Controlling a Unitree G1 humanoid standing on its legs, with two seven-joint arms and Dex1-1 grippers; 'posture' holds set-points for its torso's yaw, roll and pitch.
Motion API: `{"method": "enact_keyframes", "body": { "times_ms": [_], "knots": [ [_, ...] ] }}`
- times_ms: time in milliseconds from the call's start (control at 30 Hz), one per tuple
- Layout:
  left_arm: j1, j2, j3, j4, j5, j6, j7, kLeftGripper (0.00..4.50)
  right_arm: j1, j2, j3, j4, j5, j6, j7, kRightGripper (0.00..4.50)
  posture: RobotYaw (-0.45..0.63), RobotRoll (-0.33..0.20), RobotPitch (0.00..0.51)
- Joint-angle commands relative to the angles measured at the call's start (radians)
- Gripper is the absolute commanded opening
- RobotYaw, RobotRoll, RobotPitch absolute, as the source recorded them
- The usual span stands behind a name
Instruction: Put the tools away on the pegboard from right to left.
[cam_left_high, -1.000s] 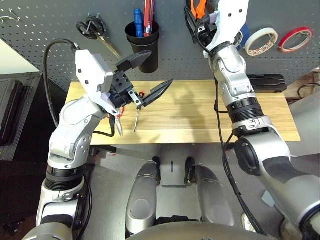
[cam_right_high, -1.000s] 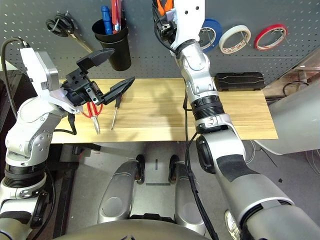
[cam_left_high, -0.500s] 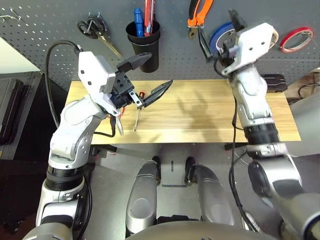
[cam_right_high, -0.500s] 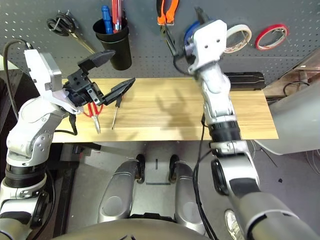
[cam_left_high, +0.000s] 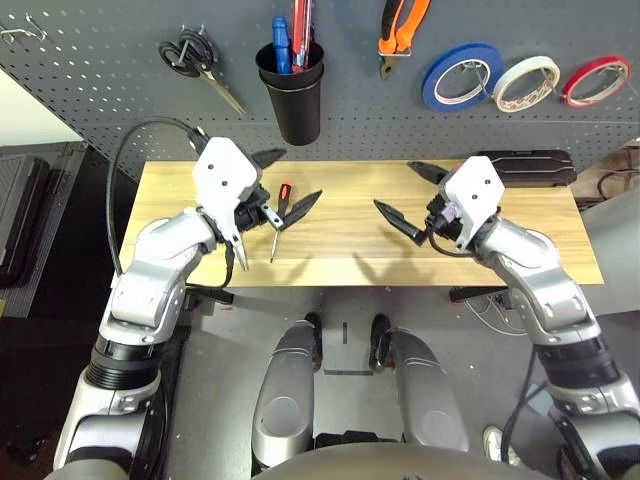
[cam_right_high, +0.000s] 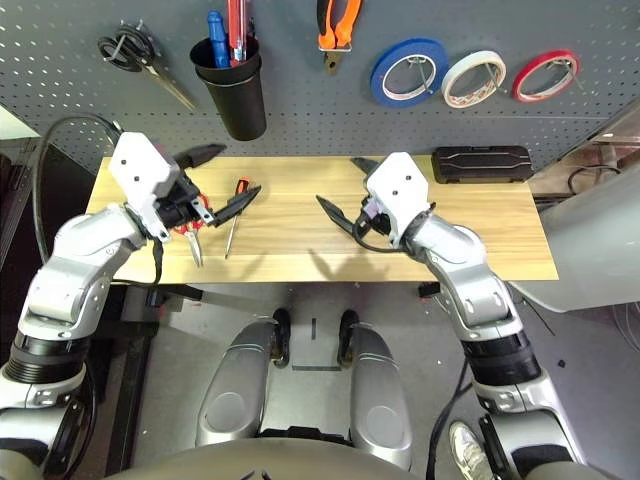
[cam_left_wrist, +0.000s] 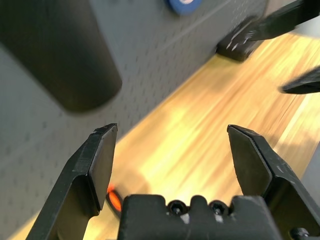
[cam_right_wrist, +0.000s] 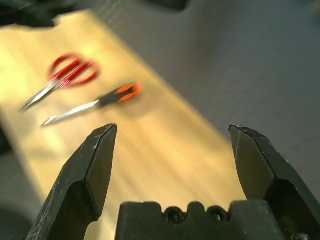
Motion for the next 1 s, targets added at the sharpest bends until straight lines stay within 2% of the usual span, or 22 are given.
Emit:
{"method": "enact_keyframes", "body": {
  "times_ms": [33, 233, 467, 667, 800, 1000],
  "knots": [
    [0.042, -0.013, -0.044, -0.003, 0.039, 0.064, 0.033, 4.5, 0.05, -0.038, 0.017, -0.005, 0.015, 0.02, 0.062, 4.45, 0.2, 0.0, 0.306],
    [0.055, -0.089, -0.101, 0.076, 0.116, 0.191, 0.147, 4.5, 0.078, -0.051, 0.051, 0.05, 0.007, 0.05, 0.116, 4.45, 0.19, 0.0, 0.335],
    [0.014, -0.156, -0.108, 0.204, 0.193, 0.174, 0.236, 4.5, 0.055, -0.034, 0.077, 0.124, -0.005, 0.042, 0.123, 4.45, 0.18, 0.0, 0.367],
    [-0.048, -0.226, -0.082, 0.35, 0.221, 0.14, 0.313, 4.5, 0.036, 0.009, 0.091, 0.221, -0.033, -0.006, 0.096, 4.45, 0.17, 0.0, 0.387],
    [-0.109, -0.277, -0.06, 0.466, 0.205, 0.12, 0.323, 4.5, 0.032, 0.076, 0.077, 0.326, -0.051, -0.105, 0.041, 4.45, 0.15, 0.0, 0.401],
    [-0.228, -0.309, -0.034, 0.641, 0.219, 0.11, 0.343, 4.5, 0.023, 0.114, 0.087, 0.423, -0.084, -0.209, 0.024, 4.45, 0.13, 0.0, 0.417]
  ]
}}
